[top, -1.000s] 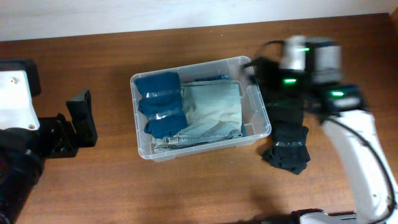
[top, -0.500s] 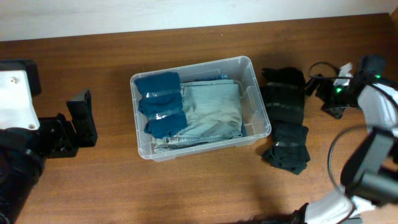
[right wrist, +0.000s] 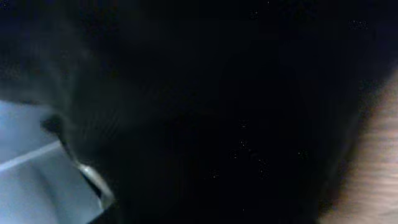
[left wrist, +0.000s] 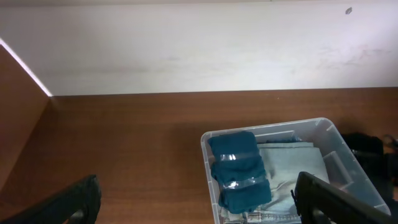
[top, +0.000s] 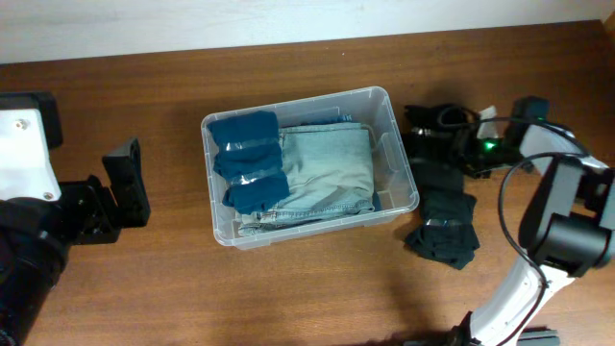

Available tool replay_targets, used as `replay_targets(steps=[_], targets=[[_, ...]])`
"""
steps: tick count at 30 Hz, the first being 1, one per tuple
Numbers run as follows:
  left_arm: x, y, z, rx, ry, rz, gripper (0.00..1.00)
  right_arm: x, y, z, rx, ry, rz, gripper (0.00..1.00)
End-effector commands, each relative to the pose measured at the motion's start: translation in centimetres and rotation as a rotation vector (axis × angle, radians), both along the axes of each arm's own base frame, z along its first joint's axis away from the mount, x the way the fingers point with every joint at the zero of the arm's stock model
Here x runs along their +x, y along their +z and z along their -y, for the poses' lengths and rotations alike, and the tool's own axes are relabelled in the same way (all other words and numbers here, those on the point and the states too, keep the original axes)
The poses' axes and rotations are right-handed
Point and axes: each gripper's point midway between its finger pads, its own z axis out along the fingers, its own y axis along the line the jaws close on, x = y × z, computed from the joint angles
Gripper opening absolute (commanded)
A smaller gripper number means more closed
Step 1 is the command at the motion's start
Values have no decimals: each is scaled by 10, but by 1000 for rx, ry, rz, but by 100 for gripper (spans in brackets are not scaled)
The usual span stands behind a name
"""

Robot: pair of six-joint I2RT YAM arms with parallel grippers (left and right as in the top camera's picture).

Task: Pack container
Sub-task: 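Withdraw the right gripper and grasp the upper black bundle, then carry the black bundle with the right gripper into the container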

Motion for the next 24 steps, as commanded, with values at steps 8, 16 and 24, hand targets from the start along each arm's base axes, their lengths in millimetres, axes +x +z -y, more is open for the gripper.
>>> replay_targets(steps=[8,16,24], targets=[[-1,2,-3,-10,18,8,99,-18,72,-13,-113,37,52,20],[-1,2,-3,-10,18,8,99,-53,251,-50,-261,71,522,21],[-1,2,-3,-10,18,8,99,-69,287,-146,-95,239,627,20]])
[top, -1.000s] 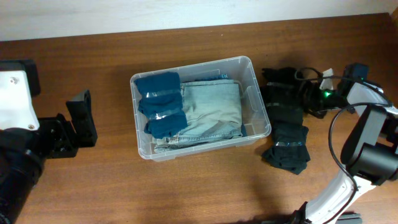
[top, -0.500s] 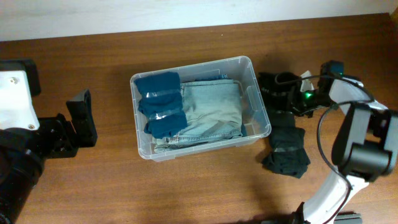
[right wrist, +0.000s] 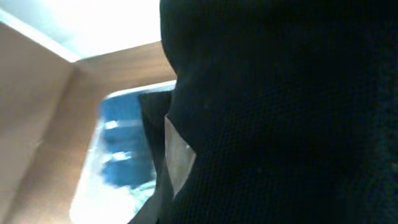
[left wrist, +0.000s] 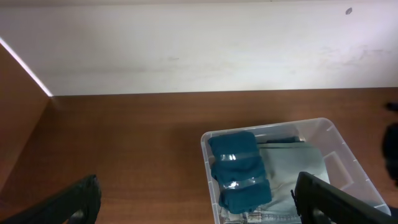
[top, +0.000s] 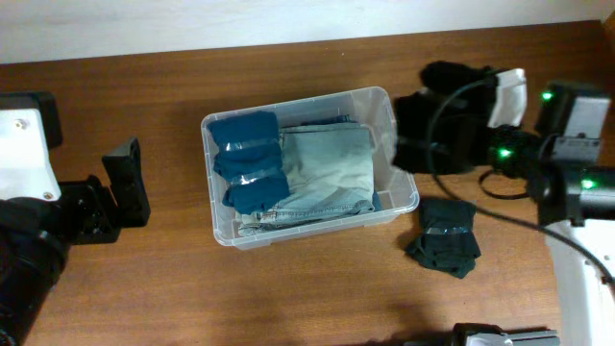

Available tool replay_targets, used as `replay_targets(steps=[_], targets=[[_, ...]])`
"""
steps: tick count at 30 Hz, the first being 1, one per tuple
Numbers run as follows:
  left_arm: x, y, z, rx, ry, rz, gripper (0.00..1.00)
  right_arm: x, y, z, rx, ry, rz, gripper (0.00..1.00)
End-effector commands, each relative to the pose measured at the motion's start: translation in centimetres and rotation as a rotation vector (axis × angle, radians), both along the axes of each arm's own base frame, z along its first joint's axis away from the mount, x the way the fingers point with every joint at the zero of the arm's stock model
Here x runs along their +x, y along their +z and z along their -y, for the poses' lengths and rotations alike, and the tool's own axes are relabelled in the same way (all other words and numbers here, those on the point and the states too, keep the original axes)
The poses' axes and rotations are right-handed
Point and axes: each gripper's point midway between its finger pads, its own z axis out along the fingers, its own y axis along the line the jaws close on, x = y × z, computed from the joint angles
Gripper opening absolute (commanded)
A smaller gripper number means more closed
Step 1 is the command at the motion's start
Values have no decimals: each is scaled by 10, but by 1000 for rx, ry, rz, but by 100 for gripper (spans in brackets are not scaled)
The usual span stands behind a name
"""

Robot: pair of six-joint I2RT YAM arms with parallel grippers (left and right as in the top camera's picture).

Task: Pack container
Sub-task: 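Carry the black bundle with the right gripper into the container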

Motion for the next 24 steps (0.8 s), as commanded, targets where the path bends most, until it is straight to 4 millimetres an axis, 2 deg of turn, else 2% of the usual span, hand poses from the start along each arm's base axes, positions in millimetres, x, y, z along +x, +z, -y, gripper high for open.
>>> replay_targets(steps=[1,6,8,10,11,14,16,20,21,23,24], targets=[[-1,2,-3,-10,18,8,99,6,-5,-53,108,116,-57,21],[-1,2,-3,-10,18,8,99,29,-14,-124,231,201,-112,20],[-1,2,-3,-10,18,8,99,41,-29,-158,273,238,-145,21],[-1,2,-3,-10,18,8,99,49,-47,-176,288,254,-186,21],[-1,2,-3,-10,18,8,99,55,-63,-185,288,256,-221,21],[-1,2,-3,-10,18,8,99,64,-112,-188,249,223,-331,23],[-1,2,-3,-10,18,8,99,67,-154,-182,180,193,-412,30],[-1,2,-3,-10,18,8,100,63,-211,-166,41,154,-510,47],[-1,2,-3,-10,18,8,99,62,-219,-161,8,138,-525,55],[-1,2,-3,-10,18,8,99,59,-225,-152,-49,130,-532,59],[-1,2,-3,-10,18,8,99,57,-222,-149,-66,135,-523,62]])
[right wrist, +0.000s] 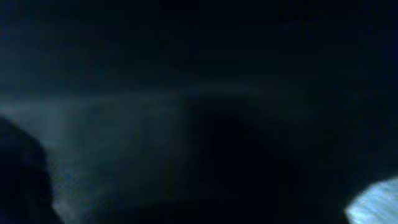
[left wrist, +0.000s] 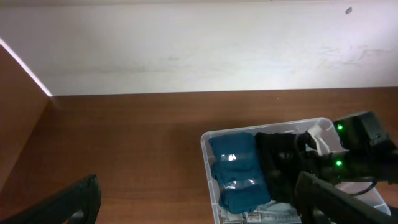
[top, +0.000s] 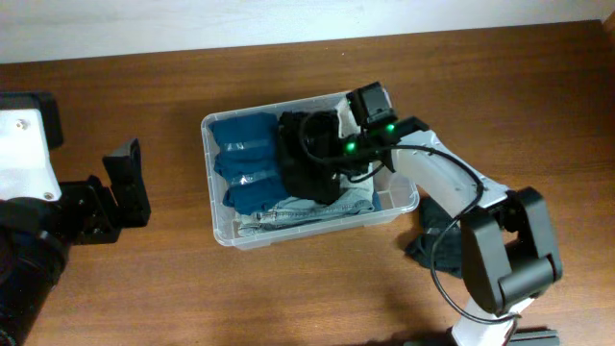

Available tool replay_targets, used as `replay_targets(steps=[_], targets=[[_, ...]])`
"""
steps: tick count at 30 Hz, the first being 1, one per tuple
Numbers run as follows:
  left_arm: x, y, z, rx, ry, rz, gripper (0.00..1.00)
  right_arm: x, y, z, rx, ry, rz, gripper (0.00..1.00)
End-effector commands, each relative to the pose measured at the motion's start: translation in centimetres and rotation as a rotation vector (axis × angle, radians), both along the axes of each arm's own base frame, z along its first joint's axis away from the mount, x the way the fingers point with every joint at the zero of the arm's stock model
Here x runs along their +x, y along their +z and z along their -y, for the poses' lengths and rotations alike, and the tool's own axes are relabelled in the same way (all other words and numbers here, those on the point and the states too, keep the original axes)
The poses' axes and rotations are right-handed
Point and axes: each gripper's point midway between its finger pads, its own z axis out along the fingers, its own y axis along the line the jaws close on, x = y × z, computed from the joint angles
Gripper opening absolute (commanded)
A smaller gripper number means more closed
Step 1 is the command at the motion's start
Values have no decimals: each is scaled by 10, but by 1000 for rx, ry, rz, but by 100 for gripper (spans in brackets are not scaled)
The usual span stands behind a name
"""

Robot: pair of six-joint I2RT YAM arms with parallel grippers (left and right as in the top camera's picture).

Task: Pack container
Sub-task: 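Carry the black bundle with the right gripper into the container, then release the black bundle and move the right gripper to the second black bundle, then grasp the second black bundle and carry it into the container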

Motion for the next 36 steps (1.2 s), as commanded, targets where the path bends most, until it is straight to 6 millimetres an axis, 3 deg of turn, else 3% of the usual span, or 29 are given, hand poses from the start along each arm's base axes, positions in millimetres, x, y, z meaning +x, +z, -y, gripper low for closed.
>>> replay_targets(steps=[1,6,8,9,10,11,14,16,19,22,26,29,36], targets=[[-1,2,-3,-10,18,8,99,4,0,23,-138,12,76,64],[-1,2,-3,-10,18,8,100,-3,55,44,-147,14,188,71],[-1,2,-3,-10,18,8,99,-8,89,62,-135,-28,245,82],[-1,2,-3,-10,18,8,99,-10,102,69,-131,-48,267,93],[-1,2,-3,-10,18,8,99,-15,120,83,-125,-87,293,99],[-1,2,-3,-10,18,8,99,-22,145,112,-112,-191,310,99],[-1,2,-3,-10,18,8,100,-37,167,167,-109,-362,306,99],[-1,2,-3,-10,18,8,99,-49,169,204,-116,-470,267,99],[-1,2,-3,-10,18,8,99,-70,152,248,-149,-593,152,99],[-1,2,-3,-10,18,8,99,-93,116,285,-170,-681,6,98],[-1,2,-3,-10,18,8,99,-117,61,309,-144,-781,-158,98],[-1,2,-3,-10,18,8,99,-133,12,303,-48,-803,-283,98],[-1,2,-3,-10,18,8,99,-140,-49,274,71,-732,-310,99]])
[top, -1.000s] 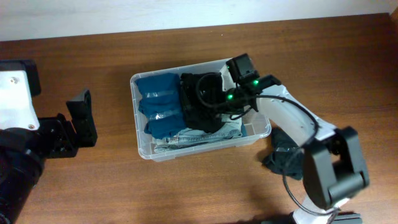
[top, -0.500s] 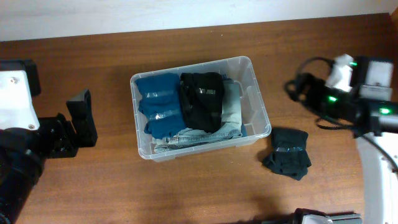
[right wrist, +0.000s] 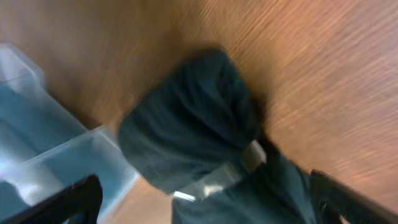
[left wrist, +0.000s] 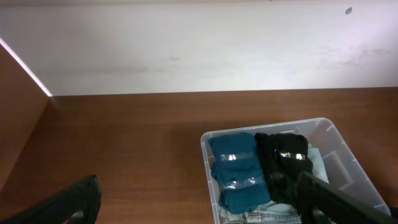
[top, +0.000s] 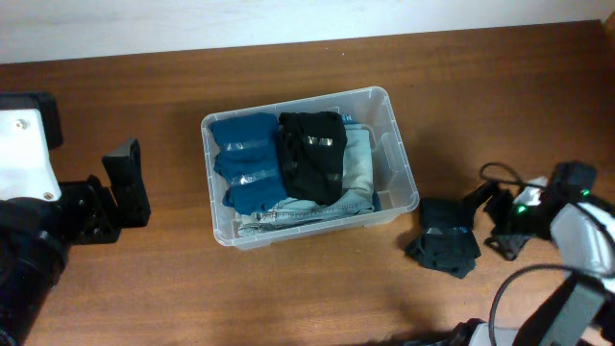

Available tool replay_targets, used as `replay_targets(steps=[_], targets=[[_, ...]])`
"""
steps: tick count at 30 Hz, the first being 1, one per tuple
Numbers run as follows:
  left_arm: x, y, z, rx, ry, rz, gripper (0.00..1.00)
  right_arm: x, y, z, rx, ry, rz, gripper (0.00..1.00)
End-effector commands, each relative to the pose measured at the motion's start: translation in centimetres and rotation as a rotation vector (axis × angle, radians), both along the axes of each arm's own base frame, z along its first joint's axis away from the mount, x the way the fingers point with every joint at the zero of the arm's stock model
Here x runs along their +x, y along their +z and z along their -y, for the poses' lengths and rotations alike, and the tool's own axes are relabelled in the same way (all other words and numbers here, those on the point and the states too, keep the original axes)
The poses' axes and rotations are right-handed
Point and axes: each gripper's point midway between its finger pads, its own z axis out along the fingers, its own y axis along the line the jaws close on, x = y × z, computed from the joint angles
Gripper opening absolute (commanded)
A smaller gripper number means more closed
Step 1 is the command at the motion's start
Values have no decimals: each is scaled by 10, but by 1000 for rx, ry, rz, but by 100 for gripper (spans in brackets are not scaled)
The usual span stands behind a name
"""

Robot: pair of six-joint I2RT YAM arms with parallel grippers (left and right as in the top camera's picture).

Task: Pack container
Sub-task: 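Grasp the second black bundle and carry it into the container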

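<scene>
The clear plastic container (top: 399, 197) stands mid-table. It holds a blue bundle (top: 248, 163), a black bundle (top: 312, 154) next to it, and folded light denim (top: 360, 163) underneath. A second dark banded bundle (top: 444, 236) lies on the table right of the container and fills the right wrist view (right wrist: 199, 130). My right gripper (top: 490, 223) is open just right of that bundle, fingers either side and nothing held. My left gripper (top: 125, 187) is open far left of the container, which shows ahead of it in the left wrist view (left wrist: 208, 146).
The wooden table (top: 288, 288) meets a white wall (left wrist: 199, 43) at the back. A cable (top: 490, 173) loops by my right arm. One corner of the container (right wrist: 43, 143) sits close to the left of the dark bundle.
The black bundle now lies in the container beside the blue one. My right gripper has left the container and is open by the dark bundle on the table. The left arm has not moved.
My right gripper was down on the dark bundles right of the container. Then it held one black bundle off the table, near the container's right end. Then it was over the container with it. Now that bundle lies inside and the gripper is back by the remaining one.
</scene>
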Motion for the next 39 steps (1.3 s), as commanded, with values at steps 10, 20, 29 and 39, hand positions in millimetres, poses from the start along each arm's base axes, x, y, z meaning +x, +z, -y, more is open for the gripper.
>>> replay_targets(steps=[10,20,29,39], targets=[[-1,2,-3,-10,18,8,99,-3,-42,-47,55,154,98,28],[-1,2,-3,-10,18,8,99,14,41,-61,76,224,332,8],[-1,2,-3,-10,18,8,99,16,195,-95,41,365,755,5],[-1,2,-3,-10,18,8,99,61,221,-149,-13,516,853,7]])
